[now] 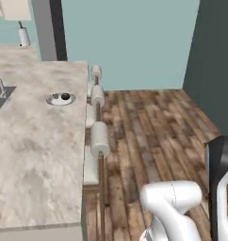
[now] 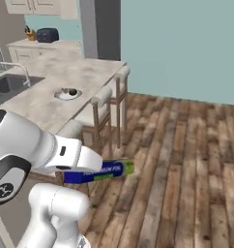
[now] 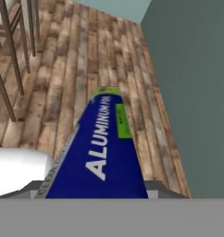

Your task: Retrieve the tupperware and aluminum foil from the cabinet and place them on the dining counter near the plate with squash and garlic to prepare for storing leftovers.

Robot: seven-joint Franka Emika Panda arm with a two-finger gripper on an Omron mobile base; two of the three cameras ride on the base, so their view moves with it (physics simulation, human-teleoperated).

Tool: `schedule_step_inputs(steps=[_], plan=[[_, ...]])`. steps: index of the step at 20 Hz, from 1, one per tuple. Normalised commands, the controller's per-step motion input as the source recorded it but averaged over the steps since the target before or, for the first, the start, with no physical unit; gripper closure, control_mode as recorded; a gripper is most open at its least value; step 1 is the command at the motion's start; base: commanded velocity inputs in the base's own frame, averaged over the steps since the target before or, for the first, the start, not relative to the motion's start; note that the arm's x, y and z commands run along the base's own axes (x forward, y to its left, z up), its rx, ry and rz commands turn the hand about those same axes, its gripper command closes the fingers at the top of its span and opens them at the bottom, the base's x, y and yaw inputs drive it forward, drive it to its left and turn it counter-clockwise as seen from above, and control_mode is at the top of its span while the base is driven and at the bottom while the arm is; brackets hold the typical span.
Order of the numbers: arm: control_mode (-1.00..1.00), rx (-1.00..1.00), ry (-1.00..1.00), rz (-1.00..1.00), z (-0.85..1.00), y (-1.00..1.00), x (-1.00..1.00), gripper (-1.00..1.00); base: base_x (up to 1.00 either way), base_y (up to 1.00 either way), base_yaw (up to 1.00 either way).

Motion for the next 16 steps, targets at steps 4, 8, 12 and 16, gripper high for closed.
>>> schedule_step_inputs(steps=[4, 8, 12, 16], plan=[[1.00, 0.00, 0.00, 0.00, 0.00, 0.00, 0.00, 1.00, 0.94, -0.65, 0.49], [1.00, 0.00, 0.00, 0.00, 0.00, 0.00, 0.00, 1.00, 0.92, -0.55, 0.54], [1.00, 0.00, 0.00, 0.00, 0.00, 0.00, 0.00, 1.00, 0.91, -0.54, 0.55], [1.00, 0.00, 0.00, 0.00, 0.00, 0.00, 0.00, 1.00, 0.85, -0.60, 0.54]])
